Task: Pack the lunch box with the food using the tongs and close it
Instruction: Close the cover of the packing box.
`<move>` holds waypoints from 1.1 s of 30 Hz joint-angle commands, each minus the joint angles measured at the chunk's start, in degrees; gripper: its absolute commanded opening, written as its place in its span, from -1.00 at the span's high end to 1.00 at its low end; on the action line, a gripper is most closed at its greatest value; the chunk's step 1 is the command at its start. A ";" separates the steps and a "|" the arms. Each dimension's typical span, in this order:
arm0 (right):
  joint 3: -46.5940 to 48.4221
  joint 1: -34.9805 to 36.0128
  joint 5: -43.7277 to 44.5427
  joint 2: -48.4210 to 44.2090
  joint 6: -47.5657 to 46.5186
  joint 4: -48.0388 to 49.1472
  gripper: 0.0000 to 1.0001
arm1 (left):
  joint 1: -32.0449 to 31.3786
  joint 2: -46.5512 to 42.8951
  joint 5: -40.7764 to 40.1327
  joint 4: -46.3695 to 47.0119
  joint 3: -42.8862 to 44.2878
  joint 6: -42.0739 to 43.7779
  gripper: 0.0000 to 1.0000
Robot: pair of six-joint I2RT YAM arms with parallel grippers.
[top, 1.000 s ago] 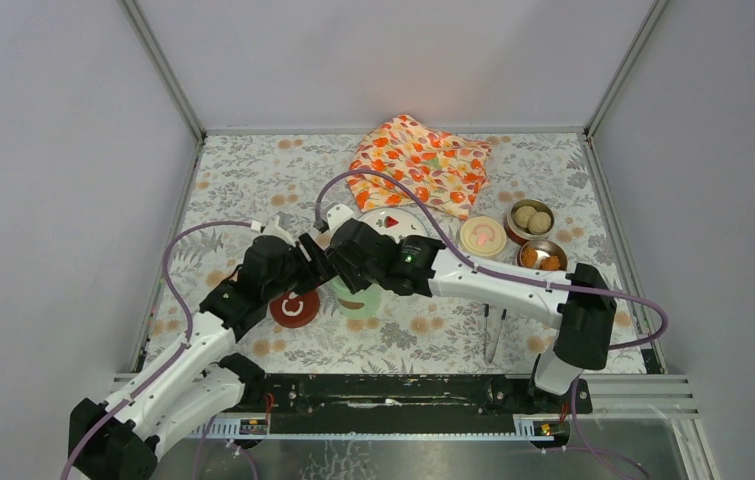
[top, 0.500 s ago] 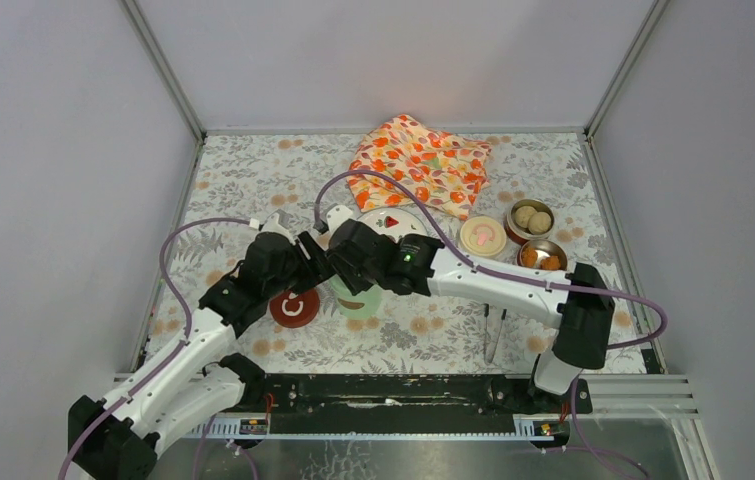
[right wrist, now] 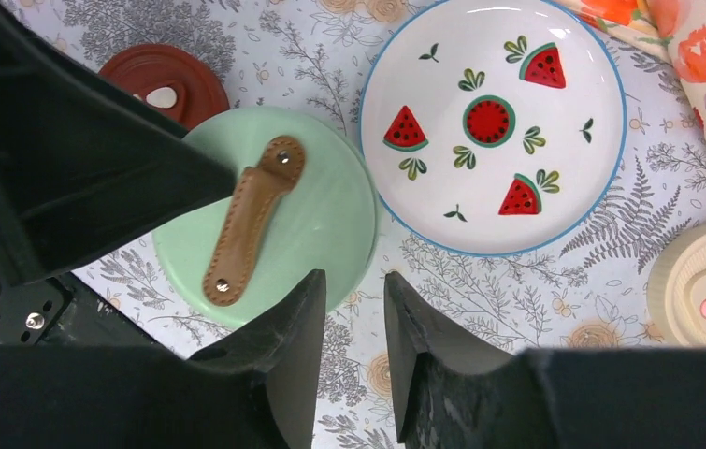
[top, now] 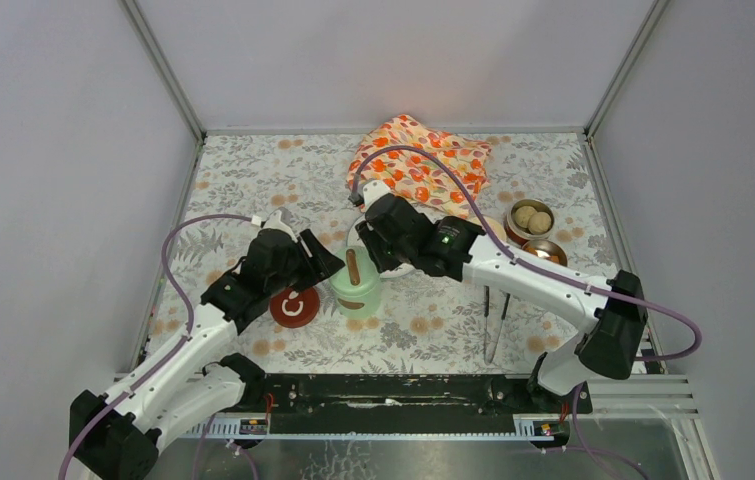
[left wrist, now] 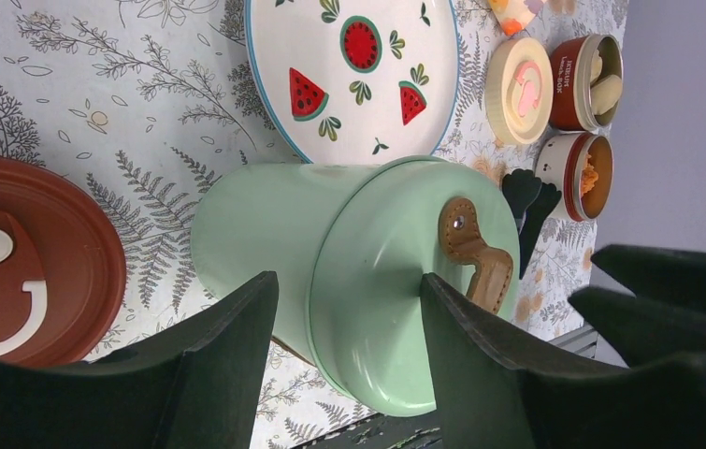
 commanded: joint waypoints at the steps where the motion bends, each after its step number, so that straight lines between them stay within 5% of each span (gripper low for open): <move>1: -0.52 -2.50 -3.65 0.77 0.26 2.22 0.29 | -0.30 2.07 -2.12 -7.72 -0.86 3.34 -0.27; 21: -6.99 -5.49 -13.37 5.87 4.24 2.33 0.56 | -1.03 3.25 -1.74 -7.09 -0.34 3.52 -0.26; 33: -8.65 -5.47 -9.28 12.55 5.56 -2.85 0.54 | -1.66 3.81 -1.74 -6.11 -1.20 3.20 -0.21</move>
